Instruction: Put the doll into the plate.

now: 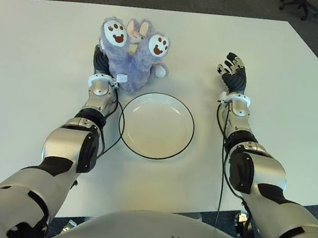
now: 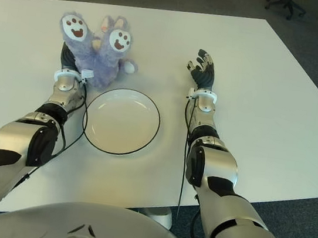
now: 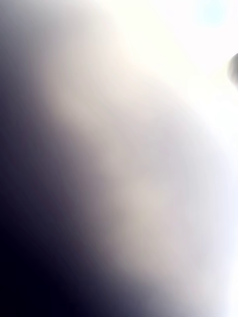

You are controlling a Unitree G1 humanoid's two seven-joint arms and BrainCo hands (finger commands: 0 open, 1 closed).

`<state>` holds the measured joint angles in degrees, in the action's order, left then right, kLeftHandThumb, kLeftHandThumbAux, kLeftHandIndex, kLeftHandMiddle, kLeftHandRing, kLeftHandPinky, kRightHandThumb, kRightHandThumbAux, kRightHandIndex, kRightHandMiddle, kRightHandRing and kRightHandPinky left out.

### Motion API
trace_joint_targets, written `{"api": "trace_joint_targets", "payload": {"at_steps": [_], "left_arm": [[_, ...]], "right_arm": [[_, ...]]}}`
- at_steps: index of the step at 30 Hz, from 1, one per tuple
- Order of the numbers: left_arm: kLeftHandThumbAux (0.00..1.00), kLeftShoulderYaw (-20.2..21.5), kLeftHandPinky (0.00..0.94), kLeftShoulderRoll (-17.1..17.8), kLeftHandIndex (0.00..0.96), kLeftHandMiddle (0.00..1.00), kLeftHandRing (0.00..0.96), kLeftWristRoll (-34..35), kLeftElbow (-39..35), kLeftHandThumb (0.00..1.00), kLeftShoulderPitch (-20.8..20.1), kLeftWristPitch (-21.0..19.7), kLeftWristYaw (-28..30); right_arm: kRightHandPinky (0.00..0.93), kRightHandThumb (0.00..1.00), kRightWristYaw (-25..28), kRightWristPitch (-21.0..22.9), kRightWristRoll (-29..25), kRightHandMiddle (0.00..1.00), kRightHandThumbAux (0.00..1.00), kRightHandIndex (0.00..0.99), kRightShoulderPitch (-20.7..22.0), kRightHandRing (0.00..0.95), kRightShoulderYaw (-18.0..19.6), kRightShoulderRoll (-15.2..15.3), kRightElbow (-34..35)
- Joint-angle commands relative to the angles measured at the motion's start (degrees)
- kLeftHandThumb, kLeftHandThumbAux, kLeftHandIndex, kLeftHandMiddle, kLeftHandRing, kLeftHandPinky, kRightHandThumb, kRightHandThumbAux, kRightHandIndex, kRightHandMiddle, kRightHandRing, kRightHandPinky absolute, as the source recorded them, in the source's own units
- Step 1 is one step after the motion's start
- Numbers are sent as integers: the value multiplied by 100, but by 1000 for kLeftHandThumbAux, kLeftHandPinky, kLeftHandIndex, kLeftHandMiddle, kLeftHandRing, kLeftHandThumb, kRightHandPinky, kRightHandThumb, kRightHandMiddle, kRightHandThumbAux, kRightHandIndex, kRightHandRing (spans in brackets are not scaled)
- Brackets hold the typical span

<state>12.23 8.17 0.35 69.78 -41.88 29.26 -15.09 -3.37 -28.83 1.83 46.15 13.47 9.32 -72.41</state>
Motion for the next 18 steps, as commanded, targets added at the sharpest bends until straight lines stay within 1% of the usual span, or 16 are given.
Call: {"api": "trace_joint_targets", "payload": {"at_steps": [1, 6, 8, 11, 18], "left_arm": [[700, -5, 765, 38, 442, 794, 802, -12, 140, 723, 81, -111, 32], [702, -4, 777, 81, 441, 788, 801, -16, 145, 720, 67, -82, 75], [703, 4, 815, 91, 441, 802, 818, -8, 144, 720, 63, -48, 90], [703, 20, 831, 101, 441, 815, 830, 3, 139, 720, 46, -14, 91], [702, 13, 844, 138, 441, 841, 853, -33, 142, 720, -4, -56, -9]], "right_arm": [[102, 555, -40, 221, -11, 144, 868, 150, -443, 105, -22, -125, -288], [106, 556, -54, 235, -6, 148, 868, 156, -430, 108, -26, -129, -295], [110, 544, -60, 239, -6, 145, 865, 155, -425, 108, -27, -131, -297], [111, 541, -64, 239, -7, 144, 865, 155, -422, 108, -26, -135, -298], [111, 547, -72, 227, -10, 148, 866, 154, -416, 110, -23, -148, -299]]}}
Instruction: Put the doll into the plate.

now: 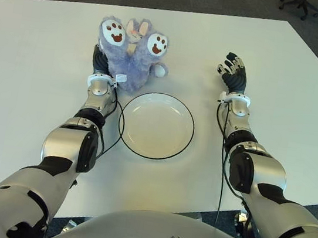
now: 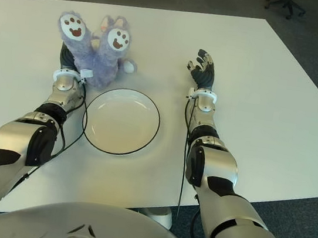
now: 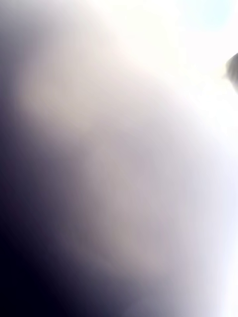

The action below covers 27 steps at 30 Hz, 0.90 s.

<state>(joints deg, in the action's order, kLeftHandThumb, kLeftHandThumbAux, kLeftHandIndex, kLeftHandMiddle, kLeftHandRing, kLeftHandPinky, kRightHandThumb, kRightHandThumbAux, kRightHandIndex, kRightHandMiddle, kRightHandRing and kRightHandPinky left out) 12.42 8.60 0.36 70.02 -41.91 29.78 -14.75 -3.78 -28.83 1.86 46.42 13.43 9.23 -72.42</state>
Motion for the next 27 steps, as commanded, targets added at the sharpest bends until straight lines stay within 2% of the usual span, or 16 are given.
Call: {"api": "trace_joint_targets", "payload": {"at_steps": [1, 7, 27], "left_arm": [[702, -5, 844, 100, 441, 842, 853, -36, 116, 720, -4, -112, -57], [699, 26, 848, 141, 442, 840, 858, -32, 86, 723, -56, -61, -218], [702, 172, 842, 466, 442, 825, 848, 48, 99, 724, -446, -165, -214]], "right_arm": [[111, 549, -32, 225, -12, 148, 866, 154, -443, 110, -20, -139, -299], [107, 555, -28, 227, -8, 148, 868, 151, -435, 111, -25, -137, -300], [111, 571, 1, 258, -36, 131, 874, 144, -403, 102, -13, -163, -311]]}}
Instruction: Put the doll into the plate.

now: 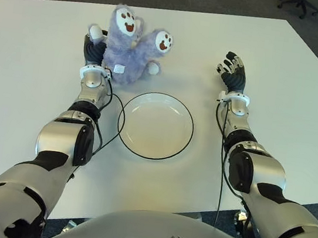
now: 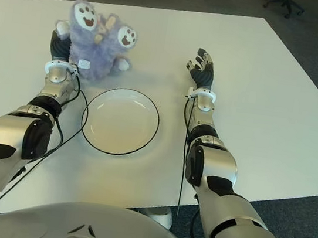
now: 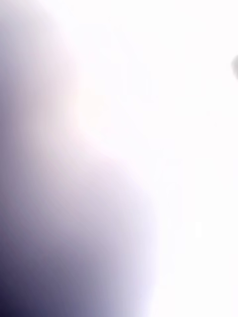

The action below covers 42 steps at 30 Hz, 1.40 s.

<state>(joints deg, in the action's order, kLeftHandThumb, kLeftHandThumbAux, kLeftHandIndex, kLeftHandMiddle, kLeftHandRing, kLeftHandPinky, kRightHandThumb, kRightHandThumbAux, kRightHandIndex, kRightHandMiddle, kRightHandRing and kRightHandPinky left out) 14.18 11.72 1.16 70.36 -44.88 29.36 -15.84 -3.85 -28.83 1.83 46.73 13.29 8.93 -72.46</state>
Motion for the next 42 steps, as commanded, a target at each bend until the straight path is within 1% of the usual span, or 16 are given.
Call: {"api": "trace_joint_targets", "payload": {"at_steps": [1, 8, 15, 16, 20, 23, 30, 36, 38, 42], "left_arm": [[702, -16, 845, 180, 442, 826, 849, -56, 58, 724, -168, -138, -116], [696, -84, 830, 291, 441, 824, 851, -198, -28, 724, -293, -158, -334], [693, -148, 839, 344, 440, 815, 848, -262, -27, 723, -345, -113, -430], [693, -156, 841, 355, 440, 814, 849, -266, -28, 722, -354, -108, -424], [694, -204, 847, 413, 439, 820, 855, -290, -42, 721, -368, -24, -329], [695, -235, 846, 447, 439, 824, 857, -309, -50, 721, -373, 28, -290], [694, -342, 847, 533, 440, 811, 851, -454, -62, 722, -439, 34, -360], [693, -426, 842, 579, 440, 817, 851, -530, -63, 725, -458, 89, -393], [693, -445, 845, 591, 440, 819, 851, -542, -67, 726, -463, 120, -397], [693, -458, 854, 604, 441, 824, 856, -544, -60, 727, -479, 134, -388]], "right_arm": [[110, 572, 9, 257, -33, 132, 875, 143, -432, 102, 0, -133, -307], [112, 575, 14, 247, -31, 130, 866, 141, -420, 101, -1, -142, -310], [109, 590, 31, 265, -44, 134, 869, 141, -407, 102, 10, -152, -315], [107, 614, 35, 268, -46, 136, 871, 141, -406, 104, 13, -153, -315], [102, 652, 56, 286, -69, 140, 871, 143, -395, 106, 35, -157, -318], [104, 663, 70, 288, -75, 139, 868, 142, -393, 106, 46, -158, -318], [104, 648, 75, 291, -59, 134, 867, 138, -380, 102, 50, -149, -321], [113, 625, 85, 299, -53, 131, 866, 136, -369, 101, 51, -141, -325], [115, 602, 90, 297, -54, 129, 868, 135, -369, 101, 53, -140, -325], [117, 596, 85, 298, -51, 132, 869, 138, -367, 103, 51, -143, -326]]}}
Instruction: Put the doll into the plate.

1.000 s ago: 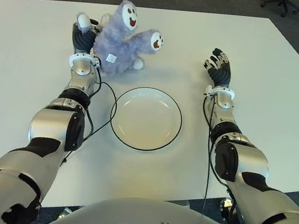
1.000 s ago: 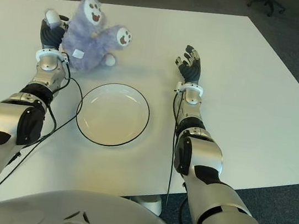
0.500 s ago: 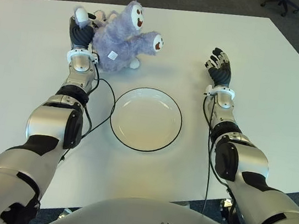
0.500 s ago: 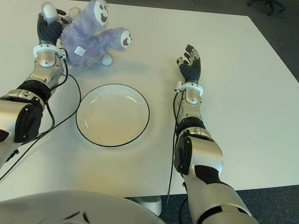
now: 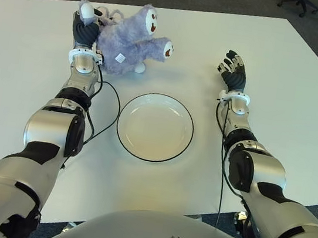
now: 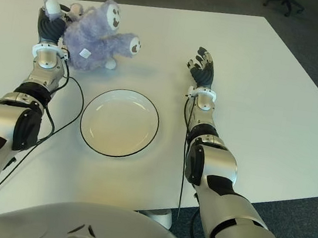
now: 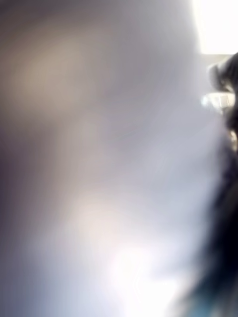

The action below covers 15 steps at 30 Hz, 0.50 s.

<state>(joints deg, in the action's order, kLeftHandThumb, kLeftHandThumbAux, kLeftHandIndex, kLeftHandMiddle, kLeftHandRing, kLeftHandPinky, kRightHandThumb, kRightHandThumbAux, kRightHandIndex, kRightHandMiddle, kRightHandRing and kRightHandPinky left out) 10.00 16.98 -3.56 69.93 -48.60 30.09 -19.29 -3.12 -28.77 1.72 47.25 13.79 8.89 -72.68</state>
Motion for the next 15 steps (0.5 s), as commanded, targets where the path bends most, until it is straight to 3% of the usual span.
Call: {"api": "trace_joint_targets", "payload": {"at_steps": [1, 11, 15], "left_arm": [[693, -41, 855, 81, 441, 824, 856, -74, -13, 727, -114, 62, -39], [693, -83, 854, 83, 442, 826, 855, -166, -83, 728, -184, 86, -87], [693, -113, 856, 92, 442, 829, 857, -210, -95, 729, -194, 146, -96]], "right_arm": [[117, 596, 10, 294, -39, 132, 869, 138, -417, 104, 1, -139, -304], [102, 693, -36, 277, -18, 150, 871, 144, -409, 113, -14, -141, -306], [109, 678, -47, 277, -10, 148, 870, 142, -403, 113, -20, -140, -309]]}}
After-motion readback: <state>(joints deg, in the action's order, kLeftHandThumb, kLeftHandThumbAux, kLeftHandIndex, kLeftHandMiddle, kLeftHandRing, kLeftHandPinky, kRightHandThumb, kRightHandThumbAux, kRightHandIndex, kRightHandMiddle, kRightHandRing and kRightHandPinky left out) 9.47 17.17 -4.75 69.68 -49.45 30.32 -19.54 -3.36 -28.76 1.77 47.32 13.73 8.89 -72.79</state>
